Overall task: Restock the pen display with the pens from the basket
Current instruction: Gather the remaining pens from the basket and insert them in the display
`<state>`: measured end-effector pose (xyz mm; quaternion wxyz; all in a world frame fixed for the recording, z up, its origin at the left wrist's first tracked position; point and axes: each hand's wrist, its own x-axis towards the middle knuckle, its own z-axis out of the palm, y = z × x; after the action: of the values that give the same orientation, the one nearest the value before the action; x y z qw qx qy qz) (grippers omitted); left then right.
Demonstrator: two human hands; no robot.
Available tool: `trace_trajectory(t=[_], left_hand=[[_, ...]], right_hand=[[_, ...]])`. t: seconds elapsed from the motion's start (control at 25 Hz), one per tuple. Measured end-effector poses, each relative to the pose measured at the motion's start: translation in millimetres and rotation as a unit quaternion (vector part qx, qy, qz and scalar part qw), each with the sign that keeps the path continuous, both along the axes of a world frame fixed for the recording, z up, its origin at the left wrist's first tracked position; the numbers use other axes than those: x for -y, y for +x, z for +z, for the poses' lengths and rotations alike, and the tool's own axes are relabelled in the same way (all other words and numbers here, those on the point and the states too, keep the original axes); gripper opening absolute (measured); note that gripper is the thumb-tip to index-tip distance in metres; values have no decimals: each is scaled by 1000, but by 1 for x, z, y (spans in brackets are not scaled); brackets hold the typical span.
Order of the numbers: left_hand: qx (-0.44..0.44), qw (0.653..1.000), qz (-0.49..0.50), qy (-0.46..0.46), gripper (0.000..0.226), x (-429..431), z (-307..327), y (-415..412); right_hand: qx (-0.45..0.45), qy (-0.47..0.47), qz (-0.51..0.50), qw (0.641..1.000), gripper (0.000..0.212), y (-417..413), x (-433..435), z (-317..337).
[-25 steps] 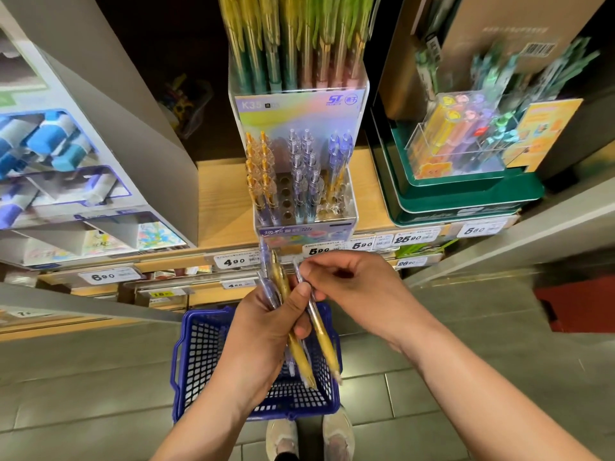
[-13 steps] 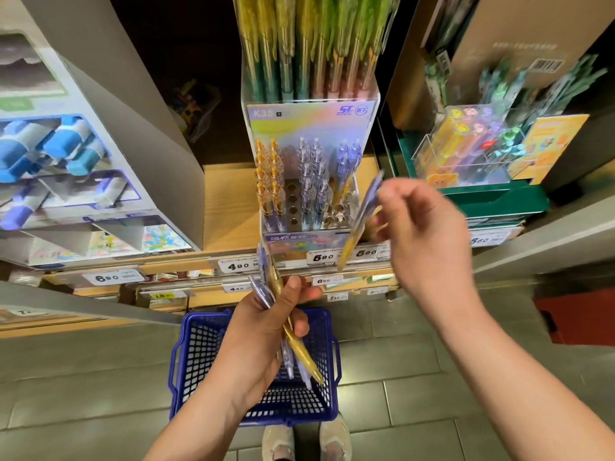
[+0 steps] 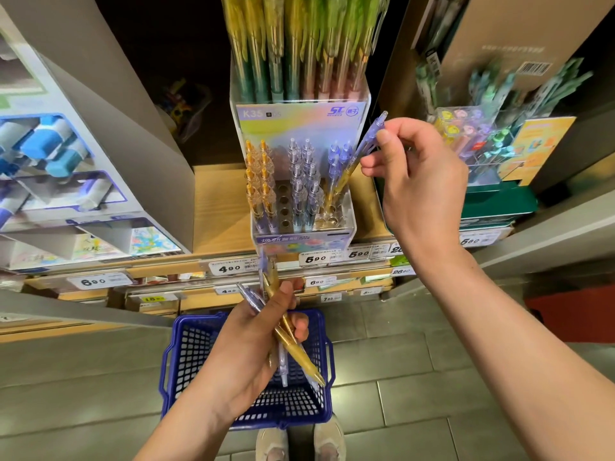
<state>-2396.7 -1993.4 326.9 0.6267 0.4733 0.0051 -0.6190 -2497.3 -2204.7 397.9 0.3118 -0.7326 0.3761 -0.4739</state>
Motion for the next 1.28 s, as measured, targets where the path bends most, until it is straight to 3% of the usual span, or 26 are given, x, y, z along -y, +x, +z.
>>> trace_trajectory(t=[0.12, 0.4, 0.52, 0.64, 0.88, 0.96, 1.08, 1.16, 1.28], left_hand=[[13, 999, -29, 22, 48, -1, 7, -1], [26, 999, -13, 34, 47, 2, 8, -4], [38, 998, -23, 36, 43, 3, 9, -3], [36, 999, -22, 23, 40, 4, 10, -4], [36, 999, -22, -7, 39, 8, 12, -4], [33, 999, -21, -22, 35, 8, 12, -5], [46, 997, -46, -28, 19, 8, 12, -7], [61, 996, -69, -20, 14, 7, 12, -9], [52, 998, -38, -8, 18, 8, 14, -10]], right_hand=[[-34, -52, -2, 998, 10, -1, -1, -1], [-110, -73, -14, 991, 12, -3, 1, -13], [-171, -59, -2, 984, 11, -3, -3, -26], [-172, -15, -9, 985, 11, -4, -5, -32], [-162, 137, -23, 977, 14, -9, -20, -26], [-147, 186, 17, 971, 10, -14, -45, -25], [-169, 338, 161, 912, 6, -13, -82, -21], [-213, 385, 199, 876, 4, -11, -94, -22], [-124, 479, 184, 849, 13, -13, -92, -21]])
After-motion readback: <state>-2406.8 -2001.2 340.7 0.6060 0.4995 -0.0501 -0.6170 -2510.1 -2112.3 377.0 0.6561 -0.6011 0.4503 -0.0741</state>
